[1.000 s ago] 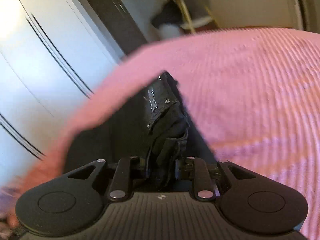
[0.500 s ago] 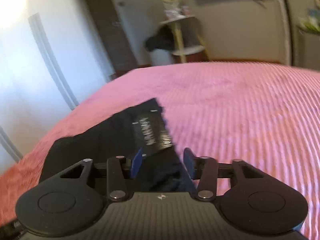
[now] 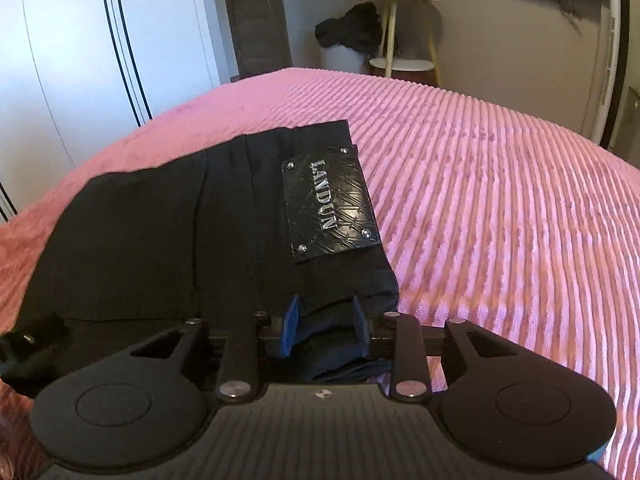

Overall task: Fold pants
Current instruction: 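Release the waistband with the right gripper and withdraw both grippers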

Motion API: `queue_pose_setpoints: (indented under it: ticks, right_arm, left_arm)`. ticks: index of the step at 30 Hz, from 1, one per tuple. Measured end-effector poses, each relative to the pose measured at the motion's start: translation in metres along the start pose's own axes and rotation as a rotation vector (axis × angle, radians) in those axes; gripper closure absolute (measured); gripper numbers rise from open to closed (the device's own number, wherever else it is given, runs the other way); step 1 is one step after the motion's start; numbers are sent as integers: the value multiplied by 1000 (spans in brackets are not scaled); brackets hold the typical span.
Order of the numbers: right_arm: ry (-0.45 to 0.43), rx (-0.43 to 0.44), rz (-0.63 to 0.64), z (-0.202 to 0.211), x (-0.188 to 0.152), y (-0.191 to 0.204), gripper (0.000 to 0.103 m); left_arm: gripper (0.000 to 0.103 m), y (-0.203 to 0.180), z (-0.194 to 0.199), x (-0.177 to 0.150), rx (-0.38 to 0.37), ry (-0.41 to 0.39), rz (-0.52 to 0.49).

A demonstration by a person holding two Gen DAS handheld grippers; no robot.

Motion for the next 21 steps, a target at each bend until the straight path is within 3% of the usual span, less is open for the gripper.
queue_pose_setpoints:
  ticks: [3, 6, 10, 14, 18, 19, 20, 21]
  right_arm:
    - [2, -7, 10, -8, 0, 2, 72]
    - [-5, 16, -17, -7, 1, -2, 69]
    - [-16, 60, -86, 3, 2, -8, 68]
    - [-6, 84, -97, 2, 1, -7, 61]
    - [-11, 75, -95, 4, 2, -6, 60]
    - [-15, 75, -102, 7, 2, -7, 51]
    - [-21, 78, -111, 10, 2, -8, 23]
    - [-22, 52, -121, 14, 2, -11, 9]
  left_arm:
    - [0, 10, 3, 4, -10, -7, 75]
    - [0, 21, 21, 12, 9, -72, 115]
    - [0, 35, 23, 16, 116, -70, 102]
    - [0, 42, 2, 9, 145, -6, 93]
    - [0, 39, 8, 7, 156, -32, 51]
    - [0, 41, 9, 6, 148, -23, 66]
    - [0, 42, 11, 5, 141, -11, 85]
    - [0, 43, 14, 5, 137, -1, 98]
Point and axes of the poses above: each gripper's, at about its wrist camera, not at the fingertips, and z roughly against the way its jaws point, y to its left, x to its top, the point moved 8 cm from there along -z, roughly the way its jaws point
